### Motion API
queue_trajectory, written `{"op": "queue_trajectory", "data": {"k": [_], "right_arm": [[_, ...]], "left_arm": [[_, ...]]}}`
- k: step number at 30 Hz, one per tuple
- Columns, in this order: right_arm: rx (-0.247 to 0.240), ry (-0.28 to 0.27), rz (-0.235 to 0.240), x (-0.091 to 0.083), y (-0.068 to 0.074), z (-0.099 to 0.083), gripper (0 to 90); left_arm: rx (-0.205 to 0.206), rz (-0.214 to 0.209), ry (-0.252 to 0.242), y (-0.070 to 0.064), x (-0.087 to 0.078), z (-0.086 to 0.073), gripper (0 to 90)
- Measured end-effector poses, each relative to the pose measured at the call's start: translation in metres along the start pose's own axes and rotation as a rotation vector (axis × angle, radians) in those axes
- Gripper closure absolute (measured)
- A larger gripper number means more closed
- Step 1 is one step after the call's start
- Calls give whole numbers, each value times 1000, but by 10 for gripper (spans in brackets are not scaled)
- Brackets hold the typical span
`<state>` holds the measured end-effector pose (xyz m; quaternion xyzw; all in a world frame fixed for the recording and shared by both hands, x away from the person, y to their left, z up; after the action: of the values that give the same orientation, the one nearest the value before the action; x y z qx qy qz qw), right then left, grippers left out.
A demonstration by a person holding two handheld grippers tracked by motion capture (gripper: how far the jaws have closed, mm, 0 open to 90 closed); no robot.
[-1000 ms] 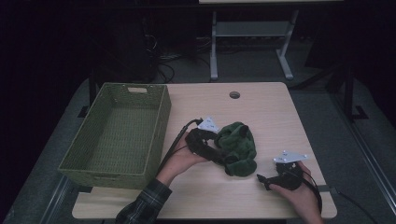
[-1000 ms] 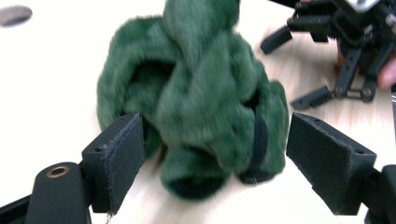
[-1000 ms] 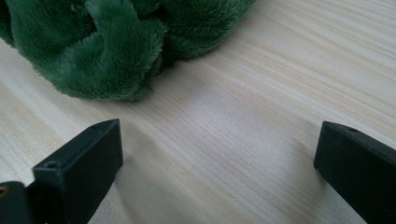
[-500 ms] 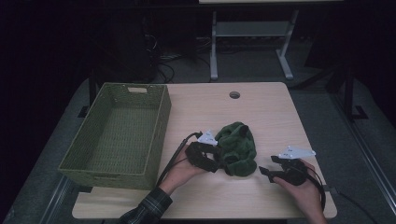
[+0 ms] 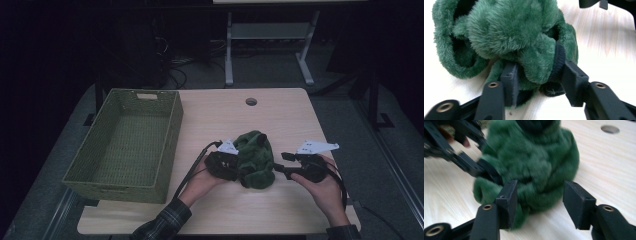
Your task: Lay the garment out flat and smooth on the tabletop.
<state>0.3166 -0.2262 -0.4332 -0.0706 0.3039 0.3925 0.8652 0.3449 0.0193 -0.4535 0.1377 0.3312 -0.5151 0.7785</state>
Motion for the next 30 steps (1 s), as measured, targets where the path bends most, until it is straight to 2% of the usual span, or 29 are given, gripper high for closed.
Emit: {"op": "queue_trajectory", "data": {"k": [3, 6, 7, 13, 16, 19, 22, 26, 29, 30], "right_arm": [[-29, -14, 24, 2, 2, 16, 497], [-48, -11, 25, 4, 3, 22, 503], [-52, -24, 39, 6, 5, 29, 515], [-55, -41, 42, 13, 3, 43, 563], [-59, -46, 43, 17, 1, 51, 580], [-54, -54, 44, 20, 0, 58, 610], [-55, -41, 37, 26, -4, 63, 652], [-53, -29, 39, 32, -7, 65, 796], [-50, -32, 58, 33, -8, 66, 894], [-48, -37, 65, 33, -8, 67, 900]], "left_arm": [[3, 2, 3, 2, 0, 1, 623], [-2, 3, -3, 3, 2, 3, 659], [-2, 2, -4, 4, 2, 4, 689], [9, 0, -10, 4, 1, 7, 703], [-1, 3, -29, 4, 0, 8, 700], [3, 4, -24, 6, -2, 9, 723], [11, 5, -24, 6, -4, 10, 744], [22, 10, -31, 5, -6, 12, 764], [33, 17, -41, 5, -9, 14, 767], [37, 19, -40, 5, -10, 14, 768]]}}
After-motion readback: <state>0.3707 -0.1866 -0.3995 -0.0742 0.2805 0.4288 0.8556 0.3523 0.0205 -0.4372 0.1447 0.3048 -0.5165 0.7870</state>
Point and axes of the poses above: each handheld gripper's, and its own axes: x roughly forward along the jaws, z roughly out of its top, y roughly to its left, the point moved 3 cm from there along x, roughly forward along the jaws, and after that the axes turned 3 degrees about z, right-handed, at the moved point
